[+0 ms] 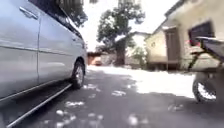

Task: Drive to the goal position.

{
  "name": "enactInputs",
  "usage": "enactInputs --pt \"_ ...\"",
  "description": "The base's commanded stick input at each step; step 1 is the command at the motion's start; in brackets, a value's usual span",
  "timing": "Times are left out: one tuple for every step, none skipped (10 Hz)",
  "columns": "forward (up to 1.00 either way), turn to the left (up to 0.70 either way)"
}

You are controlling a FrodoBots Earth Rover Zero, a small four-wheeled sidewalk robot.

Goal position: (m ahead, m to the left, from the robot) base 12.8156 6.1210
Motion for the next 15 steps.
enactInputs --pt "0.97 0.00" --pt "1.00 0.00" --pt "1.00 0.00" --pt "1.00 0.00" --pt "1.00 0.00" --pt "1.00 0.00" --pt "1.00 0.00" --pt "1.00 0.00" --pt "1.00 0.00" --pt "1.00 0.00" --pt "1.00 0.03" --pt "1.00 0.09" --pt "1.00 0.13" --pt "1.00 0.03" --pt "1.00 0.03"
